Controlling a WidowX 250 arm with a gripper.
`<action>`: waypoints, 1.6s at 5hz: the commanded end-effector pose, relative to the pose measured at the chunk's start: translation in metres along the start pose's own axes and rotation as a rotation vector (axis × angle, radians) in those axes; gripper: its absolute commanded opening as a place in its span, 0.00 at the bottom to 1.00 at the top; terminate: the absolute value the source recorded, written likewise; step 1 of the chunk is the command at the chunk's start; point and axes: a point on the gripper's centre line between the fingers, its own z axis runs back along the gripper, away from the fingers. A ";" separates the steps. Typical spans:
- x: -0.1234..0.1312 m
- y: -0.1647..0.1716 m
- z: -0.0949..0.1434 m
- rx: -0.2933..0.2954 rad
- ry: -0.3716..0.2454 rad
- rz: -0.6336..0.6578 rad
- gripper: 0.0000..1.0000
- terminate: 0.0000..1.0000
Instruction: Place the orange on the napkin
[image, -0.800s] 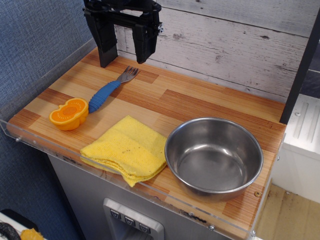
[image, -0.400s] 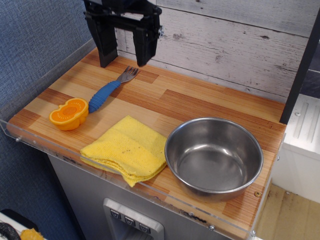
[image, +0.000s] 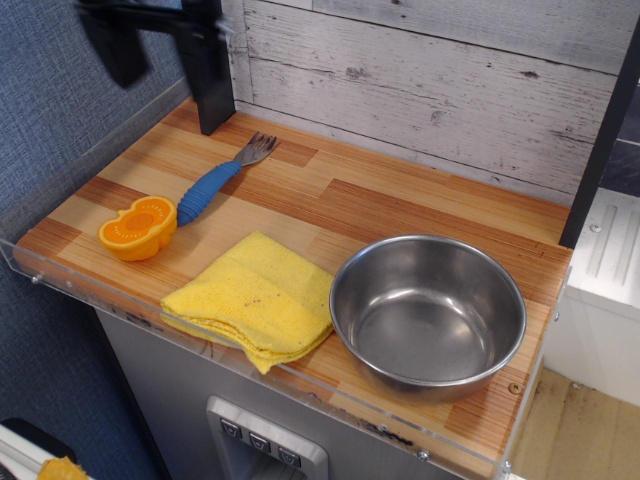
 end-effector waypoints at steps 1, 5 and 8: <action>-0.043 0.046 -0.017 0.094 -0.044 0.007 1.00 0.00; -0.035 0.049 -0.074 0.026 -0.020 -0.027 1.00 0.00; -0.010 0.044 -0.104 0.093 -0.037 -0.019 1.00 0.00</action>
